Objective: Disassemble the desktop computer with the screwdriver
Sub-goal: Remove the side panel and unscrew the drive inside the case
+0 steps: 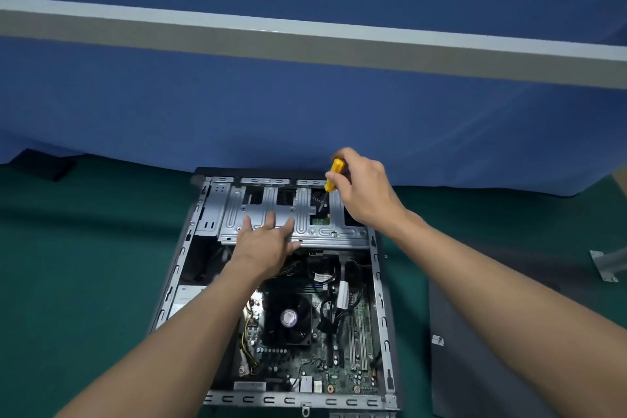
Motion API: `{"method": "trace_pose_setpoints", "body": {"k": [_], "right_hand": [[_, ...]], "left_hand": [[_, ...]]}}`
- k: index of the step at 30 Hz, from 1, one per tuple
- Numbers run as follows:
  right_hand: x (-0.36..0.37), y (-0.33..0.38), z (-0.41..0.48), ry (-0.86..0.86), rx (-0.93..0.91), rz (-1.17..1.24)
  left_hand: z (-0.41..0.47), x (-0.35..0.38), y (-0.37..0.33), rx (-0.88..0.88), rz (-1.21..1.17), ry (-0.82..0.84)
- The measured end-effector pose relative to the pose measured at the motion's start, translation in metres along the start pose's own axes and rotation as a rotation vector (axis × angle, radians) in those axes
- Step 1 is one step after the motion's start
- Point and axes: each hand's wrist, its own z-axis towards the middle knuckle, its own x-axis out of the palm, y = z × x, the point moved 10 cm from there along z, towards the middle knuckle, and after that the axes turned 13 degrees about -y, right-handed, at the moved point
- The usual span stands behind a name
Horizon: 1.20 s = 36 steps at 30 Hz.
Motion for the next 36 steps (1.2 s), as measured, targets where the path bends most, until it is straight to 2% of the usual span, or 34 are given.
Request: {"method": "trace_pose_setpoints", "body": {"k": [6,15,19,24,31,36], "right_hand": [[0.018,-0.005,0.005,0.022,0.053,-0.011],[0.027,-0.009,0.013,0.024,0.048,-0.042],[0.035,-0.001,0.02,0.144,-0.036,-0.14],[0.049,0.017,0.03,0.365,-0.161,-0.413],[0.07,0.026,0.038,0.58,-0.178,-0.697],[0.081,0.023,0.036,0.708,-0.21,-0.775]], "left_hand": [[0.005,-0.005,0.001,-0.045,-0.063,0.074],[0.007,0.0,0.003,-0.068,-0.117,0.085],[0.009,0.001,0.004,-0.078,-0.123,0.093],[0.009,-0.001,0.003,-0.079,-0.148,0.105],[0.008,-0.002,0.003,-0.081,-0.155,0.107],[0.008,-0.002,0.003,-0.08,-0.152,0.104]]}}
